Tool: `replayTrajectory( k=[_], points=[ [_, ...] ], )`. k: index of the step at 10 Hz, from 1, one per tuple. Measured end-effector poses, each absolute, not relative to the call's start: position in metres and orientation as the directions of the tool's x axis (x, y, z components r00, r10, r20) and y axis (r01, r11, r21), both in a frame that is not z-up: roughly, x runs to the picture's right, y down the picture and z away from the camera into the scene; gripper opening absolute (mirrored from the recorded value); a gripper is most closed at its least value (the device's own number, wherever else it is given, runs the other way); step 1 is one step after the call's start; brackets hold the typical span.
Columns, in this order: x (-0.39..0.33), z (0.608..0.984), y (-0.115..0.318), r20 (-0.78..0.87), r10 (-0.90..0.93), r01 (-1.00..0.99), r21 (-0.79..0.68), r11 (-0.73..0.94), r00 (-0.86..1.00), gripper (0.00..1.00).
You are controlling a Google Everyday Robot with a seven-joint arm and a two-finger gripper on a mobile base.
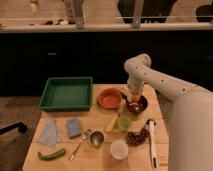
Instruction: Place apple in purple bowl
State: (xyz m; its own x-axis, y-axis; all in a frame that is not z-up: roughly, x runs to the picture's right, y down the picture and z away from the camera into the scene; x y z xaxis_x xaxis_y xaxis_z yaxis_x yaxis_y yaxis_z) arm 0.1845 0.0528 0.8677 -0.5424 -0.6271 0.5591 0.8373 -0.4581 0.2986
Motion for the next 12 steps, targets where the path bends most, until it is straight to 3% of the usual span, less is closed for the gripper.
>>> replayTrajectory(
  k=[9,12],
  points=[
    [0.1850,0.8684,0.0541,0.561,-0.626,0.837,0.299,-0.458,-0.542,0.02],
    [0.1851,0.8684,0.0541,0.561,-0.626,0.837,0.299,-0.458,-0.542,0.30]
  ],
)
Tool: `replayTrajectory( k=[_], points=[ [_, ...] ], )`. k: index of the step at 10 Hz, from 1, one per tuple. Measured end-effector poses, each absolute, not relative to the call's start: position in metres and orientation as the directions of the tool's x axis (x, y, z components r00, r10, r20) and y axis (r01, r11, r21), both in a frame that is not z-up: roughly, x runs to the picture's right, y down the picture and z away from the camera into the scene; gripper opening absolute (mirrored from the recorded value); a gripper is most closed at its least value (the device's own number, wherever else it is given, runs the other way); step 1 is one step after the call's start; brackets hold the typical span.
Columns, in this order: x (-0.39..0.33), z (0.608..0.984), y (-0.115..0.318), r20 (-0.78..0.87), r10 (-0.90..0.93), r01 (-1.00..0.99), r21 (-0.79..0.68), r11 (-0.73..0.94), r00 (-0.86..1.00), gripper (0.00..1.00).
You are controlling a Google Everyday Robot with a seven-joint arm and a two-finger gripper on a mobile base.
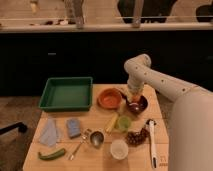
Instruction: Place apple in purple bowl
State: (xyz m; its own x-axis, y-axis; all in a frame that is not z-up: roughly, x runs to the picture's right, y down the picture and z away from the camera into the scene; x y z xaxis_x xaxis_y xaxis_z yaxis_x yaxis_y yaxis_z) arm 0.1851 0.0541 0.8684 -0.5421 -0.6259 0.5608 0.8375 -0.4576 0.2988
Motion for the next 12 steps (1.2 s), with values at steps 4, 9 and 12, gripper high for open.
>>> replayTrajectory(
  k=[4,9,12],
  points=[
    [0.1852,0.8684,0.0541,0.561,-0.626,0.837,0.299,-0.458,-0.542,0.69],
    [0.1854,0.8684,0.0541,0.561,-0.626,0.838,0.298,-0.458,-0.542,0.73],
    [0.1854,0.8684,0.0541,0.561,-0.626,0.838,0.298,-0.458,-0.542,0.73]
  ],
)
